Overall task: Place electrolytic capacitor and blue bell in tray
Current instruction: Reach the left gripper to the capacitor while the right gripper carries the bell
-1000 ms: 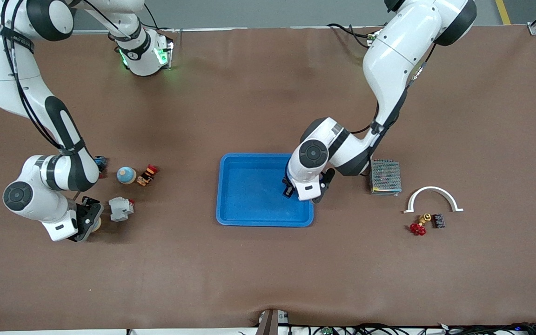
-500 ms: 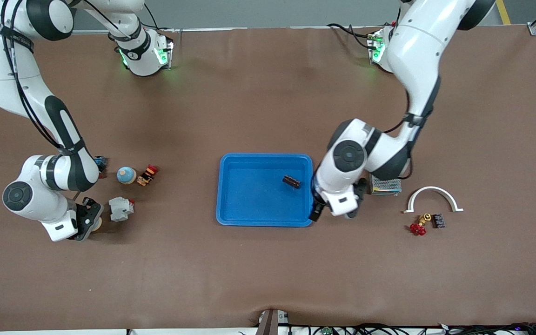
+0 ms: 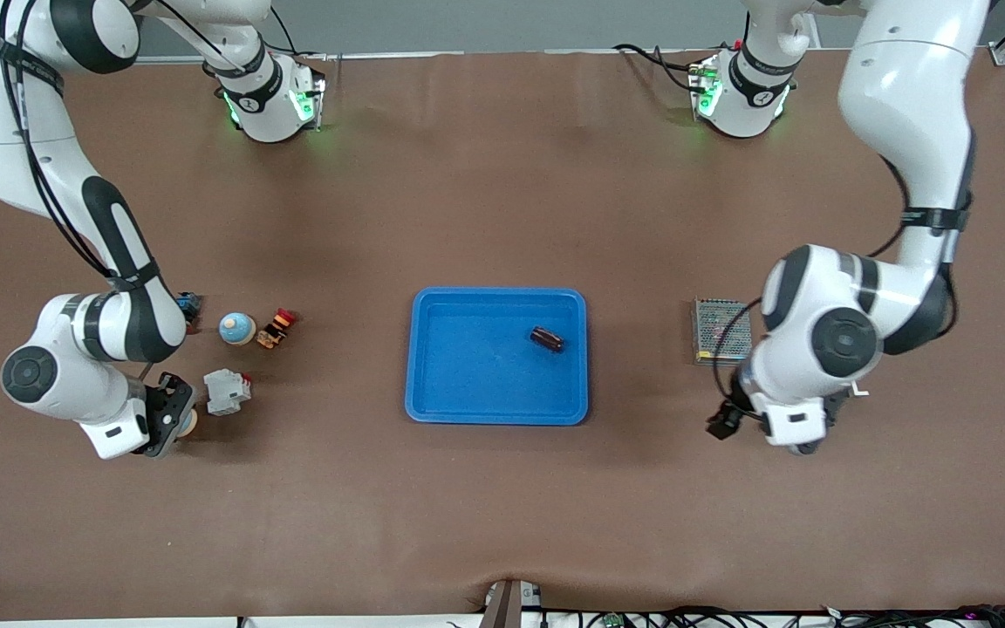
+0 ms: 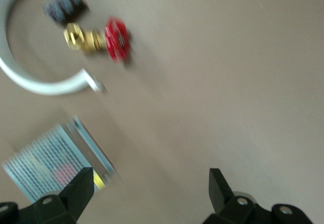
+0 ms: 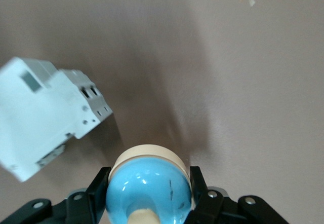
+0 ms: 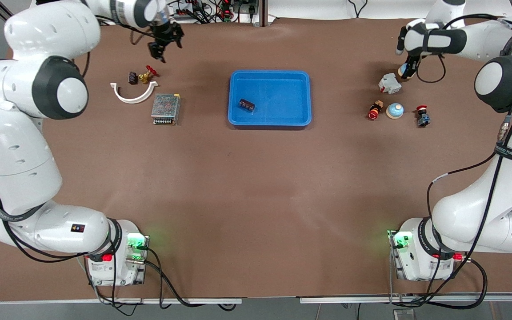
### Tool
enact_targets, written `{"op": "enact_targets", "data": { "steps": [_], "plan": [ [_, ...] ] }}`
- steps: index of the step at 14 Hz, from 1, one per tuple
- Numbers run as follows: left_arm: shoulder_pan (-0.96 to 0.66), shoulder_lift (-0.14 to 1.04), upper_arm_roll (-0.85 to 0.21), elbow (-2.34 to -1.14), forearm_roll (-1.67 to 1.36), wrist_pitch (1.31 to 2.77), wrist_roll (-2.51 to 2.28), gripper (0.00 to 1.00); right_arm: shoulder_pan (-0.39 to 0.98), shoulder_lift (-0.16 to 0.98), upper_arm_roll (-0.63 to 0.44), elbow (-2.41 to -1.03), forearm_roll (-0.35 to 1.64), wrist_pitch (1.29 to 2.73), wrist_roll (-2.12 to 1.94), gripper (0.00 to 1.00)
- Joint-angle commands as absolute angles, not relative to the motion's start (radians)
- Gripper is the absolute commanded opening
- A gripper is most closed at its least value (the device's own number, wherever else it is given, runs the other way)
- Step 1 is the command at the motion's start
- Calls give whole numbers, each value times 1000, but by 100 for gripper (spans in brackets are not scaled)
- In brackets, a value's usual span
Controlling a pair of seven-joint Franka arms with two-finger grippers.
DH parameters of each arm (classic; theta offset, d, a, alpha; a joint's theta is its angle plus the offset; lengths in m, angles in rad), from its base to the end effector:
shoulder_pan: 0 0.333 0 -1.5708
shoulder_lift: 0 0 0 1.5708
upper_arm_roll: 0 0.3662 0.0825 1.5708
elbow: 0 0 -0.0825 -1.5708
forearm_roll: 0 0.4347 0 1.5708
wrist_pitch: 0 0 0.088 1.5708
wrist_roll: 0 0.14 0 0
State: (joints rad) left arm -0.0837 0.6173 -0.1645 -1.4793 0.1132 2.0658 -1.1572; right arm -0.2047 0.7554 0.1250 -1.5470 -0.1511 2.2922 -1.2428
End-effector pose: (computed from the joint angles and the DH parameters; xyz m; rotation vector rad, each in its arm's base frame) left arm 0.7635 -0.1632 0.2991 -2.8251 -1.3350 0.0222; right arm 0.7730 -0.0817 0.1765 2.5497 1.8003 -0.0295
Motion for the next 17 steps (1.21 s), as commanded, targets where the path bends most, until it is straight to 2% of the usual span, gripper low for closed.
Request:
{"op": "enact_targets", "data": {
  "steps": [1,4,10,17],
  "plan": [
    [-11,594,-173,-1511,132,2043,-999,100,-193,732,141,-1442,-126,2128,-1230,45],
    [95,595,-172,-1528,133,2042,-806,100,-152,658,144,-1393,-126,2025,-1107,45],
    [216,641,-172,-1549,133,2063,-660,100,53,528,147,-1391,-121,1760,-509,45],
    [224,706,-172,-1585,176,2171,-658,91,204,534,152,-1402,52,1761,-37,45]
  ]
}}
